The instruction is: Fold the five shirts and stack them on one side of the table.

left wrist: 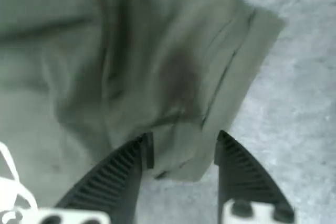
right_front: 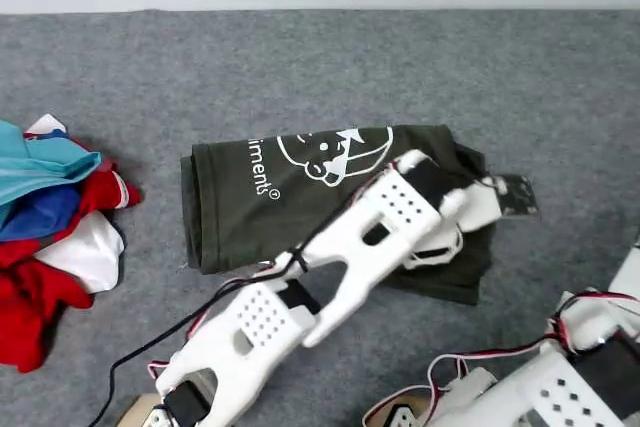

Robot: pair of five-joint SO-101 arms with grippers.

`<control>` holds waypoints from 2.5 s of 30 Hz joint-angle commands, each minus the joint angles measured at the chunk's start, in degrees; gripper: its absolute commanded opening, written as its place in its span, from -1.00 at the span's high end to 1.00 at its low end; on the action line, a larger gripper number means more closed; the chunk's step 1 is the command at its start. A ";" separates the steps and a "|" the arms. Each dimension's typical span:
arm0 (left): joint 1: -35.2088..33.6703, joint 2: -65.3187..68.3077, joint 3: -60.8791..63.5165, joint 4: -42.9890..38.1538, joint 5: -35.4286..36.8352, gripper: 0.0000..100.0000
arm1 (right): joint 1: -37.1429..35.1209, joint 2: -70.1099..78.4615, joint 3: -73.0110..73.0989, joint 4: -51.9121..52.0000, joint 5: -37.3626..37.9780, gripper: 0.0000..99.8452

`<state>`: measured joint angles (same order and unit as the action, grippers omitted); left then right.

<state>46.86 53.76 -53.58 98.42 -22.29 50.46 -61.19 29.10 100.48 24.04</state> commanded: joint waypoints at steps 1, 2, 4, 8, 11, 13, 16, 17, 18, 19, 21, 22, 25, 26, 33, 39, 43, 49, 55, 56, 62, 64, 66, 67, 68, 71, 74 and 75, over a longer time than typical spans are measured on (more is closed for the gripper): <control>0.26 1.93 -3.30 2.11 -1.14 0.60 | 0.75 -0.48 -0.53 2.24 0.70 0.47; 0.26 2.64 -3.21 2.11 -1.14 0.61 | 0.75 -0.48 -0.53 2.24 0.70 0.47; 0.00 3.43 -3.12 2.20 -1.14 0.61 | 0.75 -0.48 -0.53 2.24 0.79 0.47; -0.70 3.25 -3.30 2.20 -1.14 0.67 | 0.75 -0.48 -0.53 2.15 0.79 0.47; -0.70 2.73 -3.12 2.20 -1.14 0.77 | 0.75 -0.40 -0.53 1.89 0.79 0.47; -0.62 2.37 -3.12 2.20 -1.14 0.86 | 0.75 -0.13 -0.53 1.80 0.79 0.47; -0.35 1.41 -1.80 2.29 -1.14 0.99 | 0.75 -0.04 -0.53 0.66 0.79 0.47; -0.35 0.79 -0.48 2.29 -1.14 0.99 | 0.75 -0.04 -0.53 0.22 0.79 0.47; -0.26 -0.18 1.45 2.29 -1.14 0.99 | 0.75 -0.04 -0.53 -0.13 0.79 0.47; -0.26 -1.23 3.47 2.29 -1.14 0.99 | 0.75 -0.04 -0.53 -0.40 0.79 0.47; -0.26 -3.87 8.04 2.29 -1.32 0.99 | 0.75 -0.04 -0.53 -0.66 0.79 0.47; -0.26 -5.45 10.42 2.20 -1.93 0.99 | 0.75 -0.04 -0.53 -0.66 0.79 0.47; -0.26 -9.93 17.54 2.11 -3.78 0.99 | 0.75 -0.04 -0.53 -0.57 0.79 0.47; -0.26 -10.90 19.38 2.02 -4.13 0.99 | 0.75 -0.04 -0.53 -0.57 0.79 0.47; -0.18 -12.04 22.99 1.14 -4.22 0.90 | 0.48 0.04 -0.53 -0.57 0.79 0.47; 0.70 -12.40 19.82 -0.18 -0.35 0.70 | 0.48 0.04 -0.53 -0.48 0.79 0.47; 0.97 -12.40 12.88 0.62 1.67 0.70 | 0.48 0.04 -0.53 -0.13 0.79 0.47; -2.90 -11.78 1.98 -1.76 7.91 0.70 | 0.66 -0.40 -0.53 0.04 0.79 0.47; -5.27 -11.87 1.54 -8.26 12.04 0.75 | 0.66 -0.40 -0.53 0.04 0.79 0.47; -5.36 -11.78 1.63 -10.02 13.36 0.79 | 0.66 -0.40 -0.53 0.04 0.79 0.47; -6.68 -7.74 2.68 -20.13 14.42 0.97 | 0.66 -0.40 -0.53 0.13 0.79 0.47; -7.91 -5.71 2.59 -23.12 14.42 0.98 | 0.66 -0.40 -0.53 0.13 0.79 0.47; -9.14 -4.57 2.59 -24.44 14.51 0.98 | 0.66 -0.31 -0.53 0.84 0.79 0.47; -9.58 -4.57 2.59 -24.26 14.51 0.98 | 0.57 -0.13 -0.53 1.45 0.79 0.47; -9.93 -4.57 2.42 -23.12 14.51 0.98 | 0.48 -0.04 -0.44 1.98 0.79 0.47; -10.20 -5.71 -1.71 -14.07 14.24 0.98 | 0.40 0.04 1.67 2.07 1.41 0.47; -10.20 -6.42 -7.16 -3.87 14.07 0.98 | -2.33 0.04 5.63 2.07 6.33 0.47; -10.55 -6.51 -9.01 -0.79 14.07 0.98 | -3.21 0.04 6.59 2.07 7.56 0.47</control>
<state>37.01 50.07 -56.75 88.92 -8.22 49.49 -61.80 34.29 100.57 28.09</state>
